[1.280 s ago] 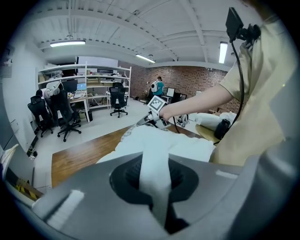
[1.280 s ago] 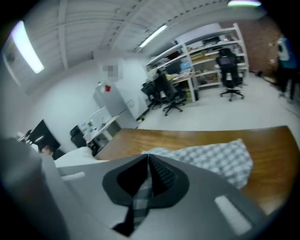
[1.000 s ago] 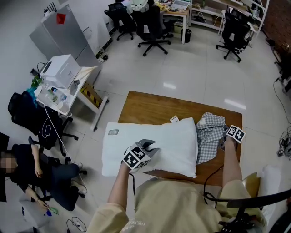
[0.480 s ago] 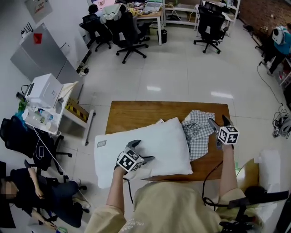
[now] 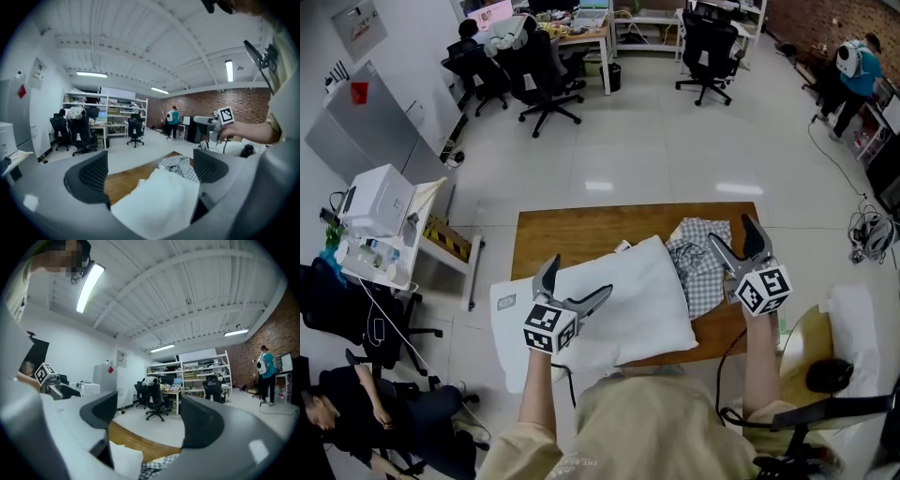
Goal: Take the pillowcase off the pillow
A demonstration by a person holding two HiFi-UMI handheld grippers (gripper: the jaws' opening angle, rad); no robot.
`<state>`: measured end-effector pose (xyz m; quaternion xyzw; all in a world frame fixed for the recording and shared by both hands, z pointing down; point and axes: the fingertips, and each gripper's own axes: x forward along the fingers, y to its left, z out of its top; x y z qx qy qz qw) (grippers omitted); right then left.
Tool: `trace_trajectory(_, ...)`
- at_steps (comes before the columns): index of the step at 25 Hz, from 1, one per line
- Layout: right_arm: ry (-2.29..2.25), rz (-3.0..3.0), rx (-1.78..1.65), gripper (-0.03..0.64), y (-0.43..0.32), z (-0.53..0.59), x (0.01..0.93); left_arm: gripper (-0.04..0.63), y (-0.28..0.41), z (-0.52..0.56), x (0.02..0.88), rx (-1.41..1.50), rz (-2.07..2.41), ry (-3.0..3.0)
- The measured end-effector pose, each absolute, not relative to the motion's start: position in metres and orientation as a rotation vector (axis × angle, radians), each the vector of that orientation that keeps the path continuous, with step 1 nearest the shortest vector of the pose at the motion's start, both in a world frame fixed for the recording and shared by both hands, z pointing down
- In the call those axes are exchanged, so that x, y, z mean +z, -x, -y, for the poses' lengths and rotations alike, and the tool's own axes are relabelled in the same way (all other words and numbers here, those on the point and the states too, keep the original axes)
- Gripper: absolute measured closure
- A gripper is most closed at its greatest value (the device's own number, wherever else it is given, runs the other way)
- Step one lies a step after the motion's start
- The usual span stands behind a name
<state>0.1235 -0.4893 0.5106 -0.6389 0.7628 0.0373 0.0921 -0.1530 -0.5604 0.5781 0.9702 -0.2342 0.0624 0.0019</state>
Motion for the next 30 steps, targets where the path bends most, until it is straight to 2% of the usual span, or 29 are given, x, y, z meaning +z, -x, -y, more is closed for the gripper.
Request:
trace_trajectory(2,1.902,-2.222,0.141,0.196,-0.091,0.476,0.504,0.054,0.163,0.559,0.560,0.062,0.822,-3.043)
trace_trajectory(7,1.919,-2.164,0.164,0.196,-0.023,0.441,0.494,0.074,0.187,0.544,0.529,-0.119,0.975,-3.026)
trace_trajectory(14,1.946,-2.136,0.253,0.197,0.018,0.374,0.488,0.094,0.206,0.490,0.517,-0.142,1.143,-2.998)
trace_trajectory(22,1.798,-2.208,0.227,0.209,-0.008,0.259,0.518,0.101,0.185,0.354,0.517,-0.155,1.377,-2.947)
trace_trajectory(30,1.740,-2.254,0.188,0.215,-0.032,0.146,0.529,0.100,0.132,0.205,0.513,-0.109,1.448,-2.967)
